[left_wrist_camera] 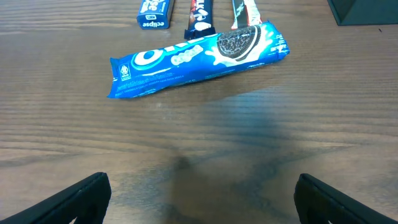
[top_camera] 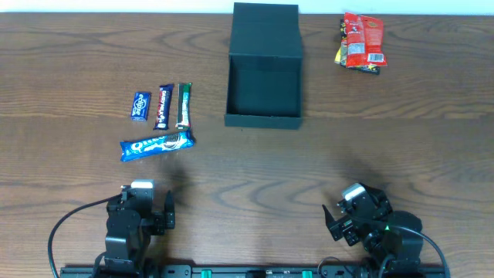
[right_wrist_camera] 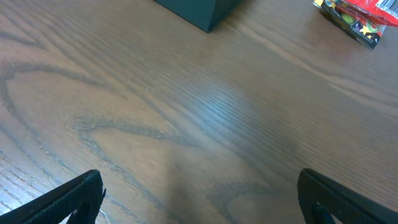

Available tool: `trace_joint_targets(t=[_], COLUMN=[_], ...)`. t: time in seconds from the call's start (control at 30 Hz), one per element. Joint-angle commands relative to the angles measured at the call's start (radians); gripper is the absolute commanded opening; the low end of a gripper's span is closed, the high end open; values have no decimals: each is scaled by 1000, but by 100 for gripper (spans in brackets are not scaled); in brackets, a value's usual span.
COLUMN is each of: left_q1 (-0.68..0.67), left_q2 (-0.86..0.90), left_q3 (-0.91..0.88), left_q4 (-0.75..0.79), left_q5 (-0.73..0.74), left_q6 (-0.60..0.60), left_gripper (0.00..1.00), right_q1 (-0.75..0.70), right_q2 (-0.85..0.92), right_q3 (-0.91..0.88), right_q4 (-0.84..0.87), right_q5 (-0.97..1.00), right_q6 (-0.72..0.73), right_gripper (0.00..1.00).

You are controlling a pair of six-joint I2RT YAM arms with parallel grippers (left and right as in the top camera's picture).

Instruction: Pack container

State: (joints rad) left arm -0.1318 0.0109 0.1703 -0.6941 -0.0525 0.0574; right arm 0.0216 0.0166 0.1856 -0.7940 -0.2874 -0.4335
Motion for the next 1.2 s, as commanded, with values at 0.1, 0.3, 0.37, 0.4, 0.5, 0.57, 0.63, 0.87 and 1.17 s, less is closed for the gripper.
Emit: trace_joint_targets(t=[0.1,0.3,0.37,0.4,0.5,0.57,0.63,0.87,1.17], left_q1=[0,0,0,0,0,0,0,0,0], left_q2=[-7,-7,-7,-7,-7,-7,-7,-7,-7], left_q3=[-9,-9,-9,-9,-9,-9,-9,-9,-9], left_q4=[-19,-19,-19,-19,-19,-19,-19,-19,-19], left_q5=[-6,-6,-6,-6,-6,-6,-6,-6,-6], left_q6=[14,14,14,14,14,14,14,14,14], left_gripper=[95,95,95,95,95,95,95,95,95], right_q1=[-1,-1,-1,-1,-1,-1,-1,-1,-1], right_q2=[-11,-11,-11,-11,-11,-11,-11,-11,-11], right_q3=[-10,-10,-10,-10,-10,-10,-10,-10,-10], right_q4=[2,2,2,2,6,23,61,172,455], right_q5=[3,3,3,3,3,-10,-86,-528,-768], right_q6=[14,14,14,14,14,14,14,62,567], right_gripper=[99,99,99,99,99,99,99,99,99])
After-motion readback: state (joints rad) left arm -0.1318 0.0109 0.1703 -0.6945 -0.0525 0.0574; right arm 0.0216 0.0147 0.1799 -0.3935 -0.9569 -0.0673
